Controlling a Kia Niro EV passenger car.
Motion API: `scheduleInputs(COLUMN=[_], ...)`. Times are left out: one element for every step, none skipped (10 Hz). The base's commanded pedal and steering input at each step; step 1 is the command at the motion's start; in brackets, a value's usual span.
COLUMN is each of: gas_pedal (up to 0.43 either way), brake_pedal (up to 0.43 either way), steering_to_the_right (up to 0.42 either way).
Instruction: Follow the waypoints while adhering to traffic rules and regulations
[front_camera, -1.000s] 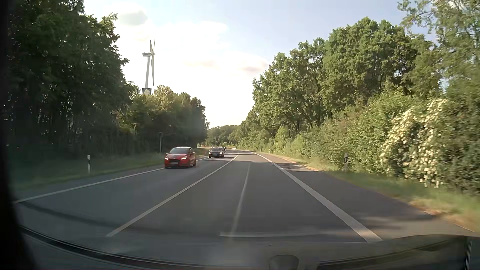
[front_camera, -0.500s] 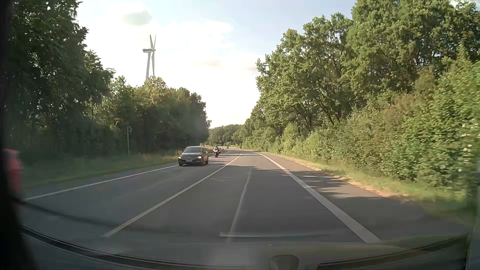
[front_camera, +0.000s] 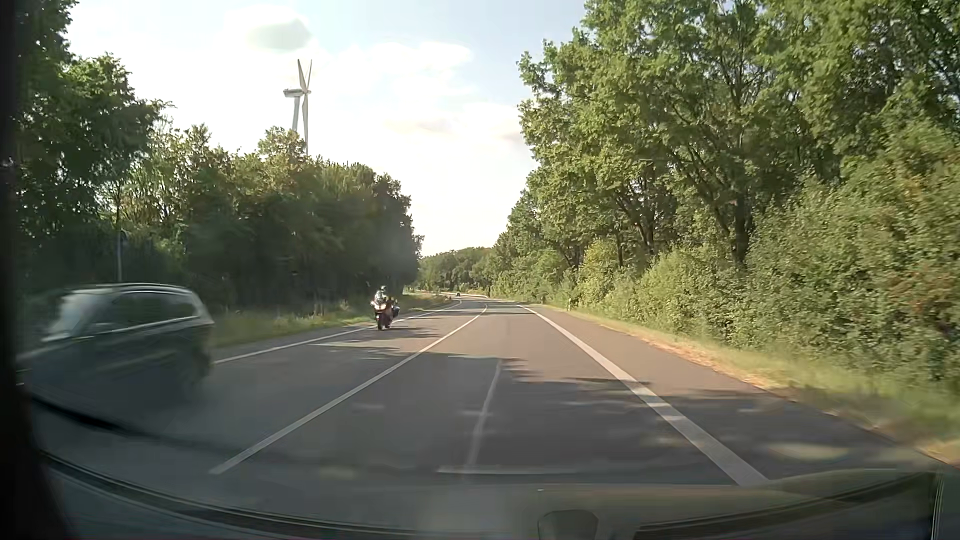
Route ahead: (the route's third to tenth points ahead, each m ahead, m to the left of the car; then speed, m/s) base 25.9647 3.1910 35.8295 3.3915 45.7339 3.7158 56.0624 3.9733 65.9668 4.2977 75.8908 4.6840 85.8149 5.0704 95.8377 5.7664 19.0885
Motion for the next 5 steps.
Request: scheduleInputs(gas_pedal=[0.197,0.197,0.197,0.197,0.197], brake_pedal=[0.006,0.006,0.006,0.006,0.006], steering_to_the_right=[-0.004,-0.004,-0.004,-0.003,0.0])
